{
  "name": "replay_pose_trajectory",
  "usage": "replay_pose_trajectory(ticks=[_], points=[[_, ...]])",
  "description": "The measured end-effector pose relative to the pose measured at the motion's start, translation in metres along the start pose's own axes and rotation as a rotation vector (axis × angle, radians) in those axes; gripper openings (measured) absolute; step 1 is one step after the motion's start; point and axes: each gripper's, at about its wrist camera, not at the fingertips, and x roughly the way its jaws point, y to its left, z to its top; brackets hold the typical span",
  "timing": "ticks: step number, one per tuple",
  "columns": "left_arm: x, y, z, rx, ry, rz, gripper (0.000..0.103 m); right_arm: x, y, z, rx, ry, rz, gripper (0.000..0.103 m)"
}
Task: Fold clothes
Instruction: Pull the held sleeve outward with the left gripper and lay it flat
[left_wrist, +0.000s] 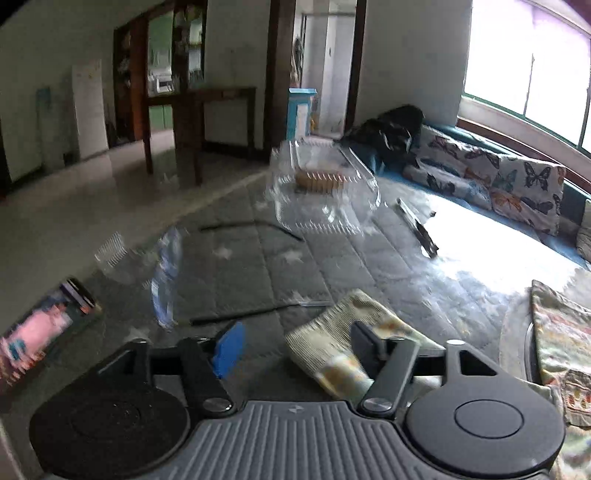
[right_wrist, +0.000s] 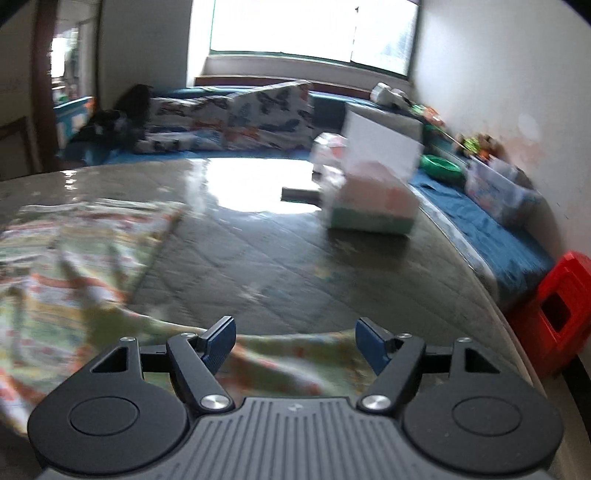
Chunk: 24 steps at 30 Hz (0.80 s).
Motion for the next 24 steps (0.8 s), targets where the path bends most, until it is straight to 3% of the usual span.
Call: replay_pose_trajectory(ticks=[3,8,12,18,24], points=[[-0.006,-0.001,0.003,-0.015,0.007,-0.045,0.068,-0.010,0.027,0.006,-0.056,-0.017,0.092,0.074],[-0.010,-0.030,-0.003,0.052,0.013,-0.121,0.068,-0.019,0.074,0.012,-0.138,-0.027,0.247,0.074],[-0.004,-0.052,-0.016,0.116,0.044,-0.161,0.060,-0.022,0.111,0.012,-0.202,-0.020,0.346,0.074],[0.013,-0.061,-0.031,0.172,0.084,-0.142,0.056,-0.026,0.158,0.001,-0.321,-0.005,0.451,0.074],[0.020,-0.048,-0.037,0.189,0.079,-0.099,0.056,-0.030,0.181,-0.020,-0.411,0.032,0.496,0.073]])
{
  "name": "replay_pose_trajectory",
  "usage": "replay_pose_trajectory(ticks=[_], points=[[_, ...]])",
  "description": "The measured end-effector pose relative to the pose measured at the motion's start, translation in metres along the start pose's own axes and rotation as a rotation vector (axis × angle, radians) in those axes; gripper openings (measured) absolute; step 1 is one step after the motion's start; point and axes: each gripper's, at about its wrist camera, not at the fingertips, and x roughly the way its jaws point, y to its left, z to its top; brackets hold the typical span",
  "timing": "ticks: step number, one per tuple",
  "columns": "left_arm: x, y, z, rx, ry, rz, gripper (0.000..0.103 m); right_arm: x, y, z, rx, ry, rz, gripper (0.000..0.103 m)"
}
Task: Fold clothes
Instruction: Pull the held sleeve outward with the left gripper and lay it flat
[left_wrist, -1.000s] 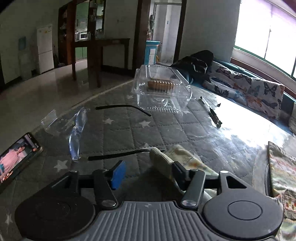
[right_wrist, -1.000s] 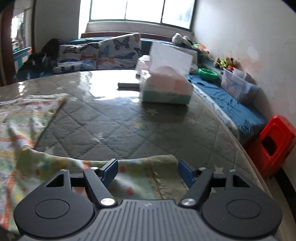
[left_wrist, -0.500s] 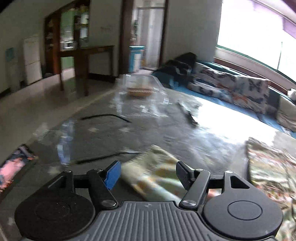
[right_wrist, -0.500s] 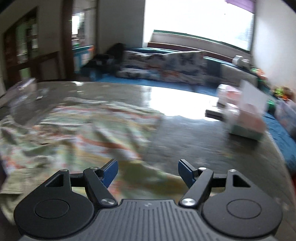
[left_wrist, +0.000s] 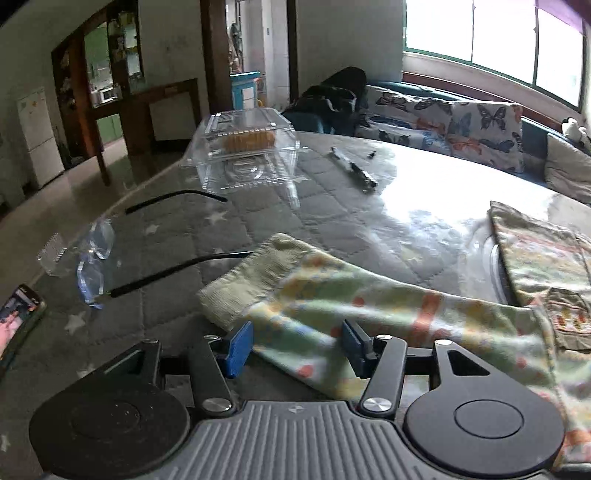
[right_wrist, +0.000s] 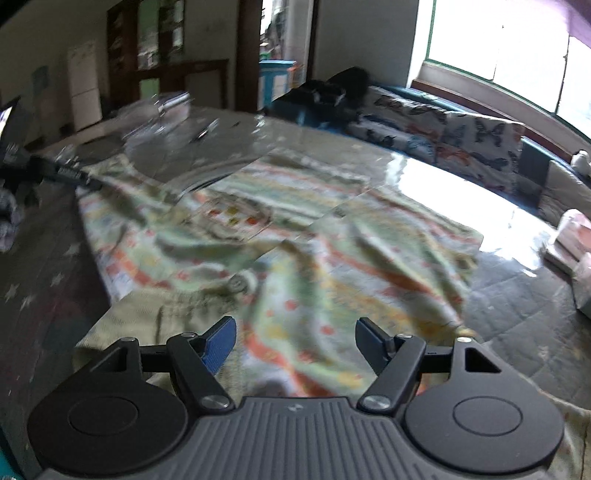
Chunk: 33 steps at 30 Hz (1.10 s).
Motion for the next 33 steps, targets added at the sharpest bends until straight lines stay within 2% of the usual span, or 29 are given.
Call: replay_pose_trajectory(ticks=[4,8,12,17,22,25,29,33], points=[[0.004,0.014,0.002,-0.023,0.002,0.036,0.057,-0.001,0.009,-0.014,-0.009,0.046,0.037,0.072],[0.008,0.025,0.006,-0.045,0.008,0.075,0.057,-0.010,0.007,-0.020,0.010,0.052,0.074,0.072],[0.003,0.026,0.010,-0.066,0.021,0.074,0.055,-0.020,-0.002,-0.015,0.017,0.028,0.067,0.072],[-0.021,-0.009,0.015,-0.025,-0.007,-0.075,0.055,-0.017,-0.027,0.001,0.062,-0.007,0.004,0.072],[-0.038,-0.065,0.019,0.058,-0.029,-0.246,0.055,0.008,-0.056,0.014,0.123,-0.003,-0.037,0.072],[-0.038,-0.098,0.018,0.107,-0.016,-0.322,0.055,0.023,-0.069,0.017,0.153,0.002,-0.049,0.072],[-0.030,-0.133,0.010,0.168,0.020,-0.375,0.055,0.040,-0.080,0.018,0.171,0.023,-0.063,0.071],[-0.019,-0.151,0.003,0.201,0.058,-0.384,0.055,0.050,-0.088,0.017,0.170,0.036,-0.084,0.072]])
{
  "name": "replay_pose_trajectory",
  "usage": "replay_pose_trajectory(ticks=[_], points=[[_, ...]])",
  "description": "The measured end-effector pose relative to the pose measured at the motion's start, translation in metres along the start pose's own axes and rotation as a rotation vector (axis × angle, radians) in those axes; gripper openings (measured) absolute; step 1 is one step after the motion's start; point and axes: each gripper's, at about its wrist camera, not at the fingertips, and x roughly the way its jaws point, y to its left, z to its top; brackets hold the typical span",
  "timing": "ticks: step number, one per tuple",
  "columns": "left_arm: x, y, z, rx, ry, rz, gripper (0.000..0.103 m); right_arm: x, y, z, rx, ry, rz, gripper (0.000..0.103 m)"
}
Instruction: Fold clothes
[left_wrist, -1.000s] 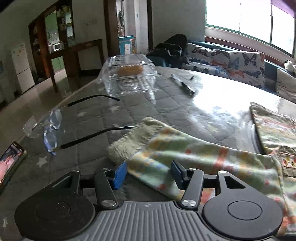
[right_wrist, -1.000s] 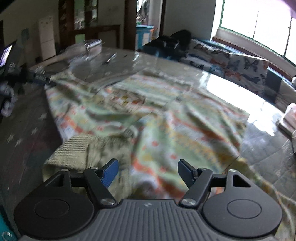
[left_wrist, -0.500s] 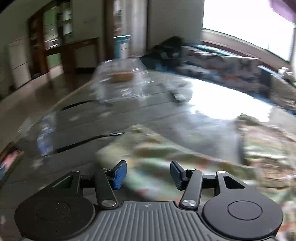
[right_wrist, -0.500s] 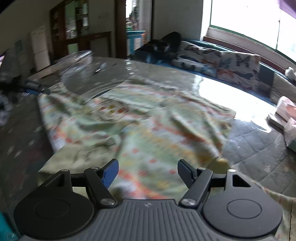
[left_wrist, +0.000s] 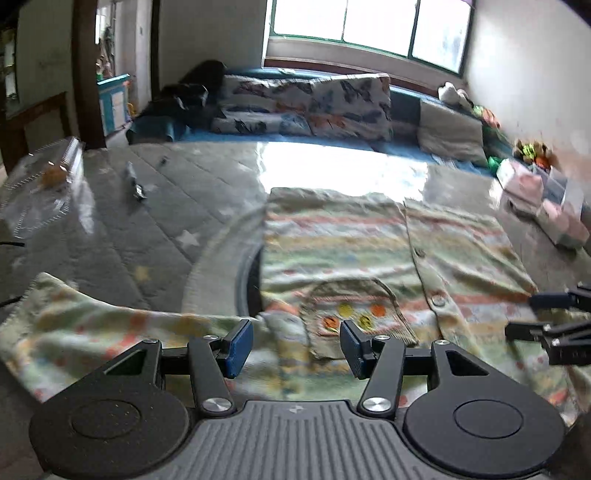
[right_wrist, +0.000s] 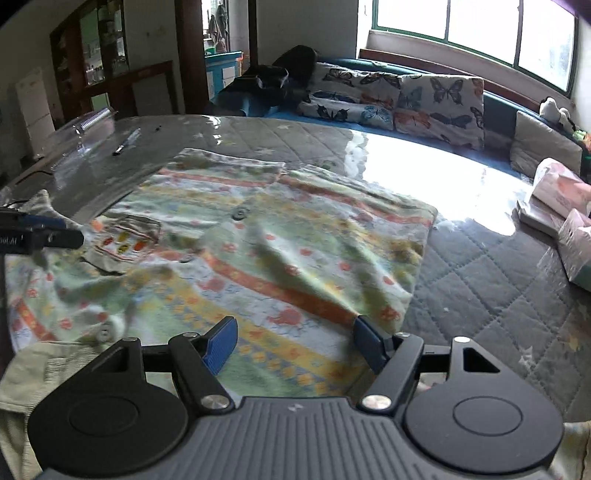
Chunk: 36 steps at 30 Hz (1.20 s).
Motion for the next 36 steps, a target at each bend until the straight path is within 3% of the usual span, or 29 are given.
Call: replay_pose_trajectory(ticks=[6,14,18,27,36], points=[[0.005,-0.011,-0.008,0.045,0.026,0.001,0.056,-0.009,0.008,-0.002,-0.023,-0.006,0.003,0.072],[-0.021,-0.041,-0.036,0.176,0.023,-0.103,0.056,-0.036,0.053,-0.026,-0.165,0.010,0.109,0.072],[-0.029,-0.054,-0.052,0.249,0.006,-0.101,0.055,-0.044,0.063,-0.040,-0.183,0.012,0.114,0.072],[-0.037,-0.052,-0.045,0.238,0.012,-0.115,0.053,-0.071,0.033,-0.052,-0.053,-0.036,0.094,0.072],[-0.038,-0.090,-0.034,0.271,-0.012,-0.225,0.054,-0.084,-0.038,-0.081,0.207,-0.041,-0.061,0.071]])
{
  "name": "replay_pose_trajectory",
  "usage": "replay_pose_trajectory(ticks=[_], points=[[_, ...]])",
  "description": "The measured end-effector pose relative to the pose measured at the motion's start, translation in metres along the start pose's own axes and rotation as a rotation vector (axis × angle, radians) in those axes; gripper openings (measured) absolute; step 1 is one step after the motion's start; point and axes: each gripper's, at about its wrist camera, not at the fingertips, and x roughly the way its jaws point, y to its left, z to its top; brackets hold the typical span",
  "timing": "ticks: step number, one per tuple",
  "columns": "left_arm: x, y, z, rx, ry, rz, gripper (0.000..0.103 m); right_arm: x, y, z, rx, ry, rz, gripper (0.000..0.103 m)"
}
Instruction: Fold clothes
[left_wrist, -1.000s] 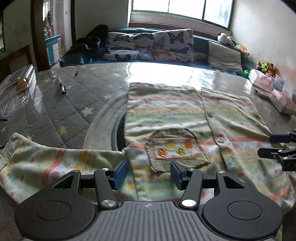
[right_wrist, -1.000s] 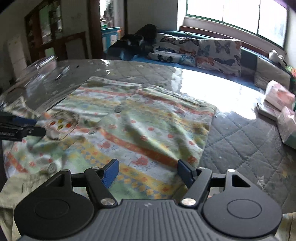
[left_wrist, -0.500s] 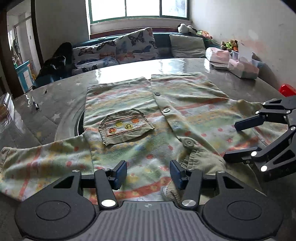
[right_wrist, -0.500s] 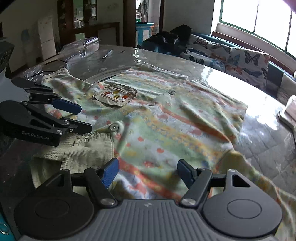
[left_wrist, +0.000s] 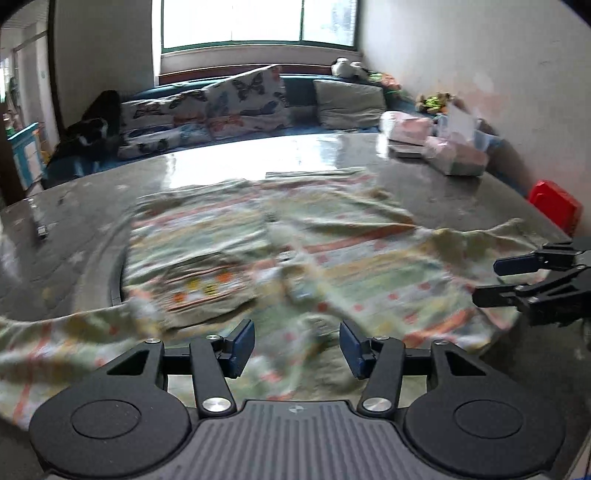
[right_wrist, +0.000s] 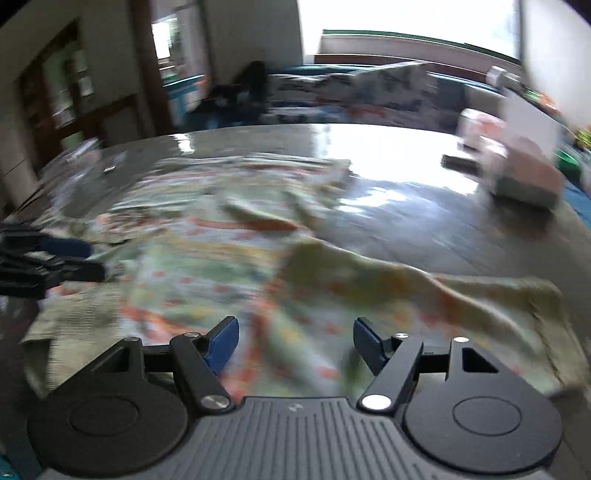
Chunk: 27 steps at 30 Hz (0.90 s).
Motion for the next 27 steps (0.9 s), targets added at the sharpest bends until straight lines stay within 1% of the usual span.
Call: replay_pose_trajectory(ticks=[2,8,15,16,17,19,22,25,27], points=[[0.005,-0.011,0.003,0.023,0.001,-0.022,0.054,-0.005,-0.014,-0.006,0.039,-0.009,-0.031,0.068],[0.014,-0.035,0.005,0.069,0.007,-0.071,0.054,-0.018,-0.052,-0.015,0.134,-0.030,-0.129,0.068],[0.021,-0.052,-0.001,0.108,0.034,-0.099,0.055,-0.025,-0.096,-0.019,0.246,-0.055,-0.275,0.065],[0.022,-0.053,-0.001,0.112,0.037,-0.100,0.055,-0.025,-0.103,-0.020,0.265,-0.058,-0.283,0.058],[0.023,-0.054,-0.001,0.116,0.040,-0.098,0.055,-0.026,-0.108,-0.020,0.273,-0.064,-0.292,0.054],[0.023,-0.056,-0.002,0.125,0.043,-0.092,0.055,-0.028,-0.111,-0.020,0.273,-0.070,-0.316,0.049],[0.021,-0.058,0.001,0.138,0.030,-0.083,0.056,-0.032,-0.116,-0.021,0.286,-0.084,-0.367,0.049],[0.019,-0.057,0.006,0.138,0.018,-0.075,0.056,-0.034,-0.122,-0.026,0.316,-0.090,-0.385,0.049],[0.019,-0.057,0.009,0.133,0.014,-0.069,0.056,-0.032,-0.124,-0.029,0.314,-0.086,-0.401,0.048]])
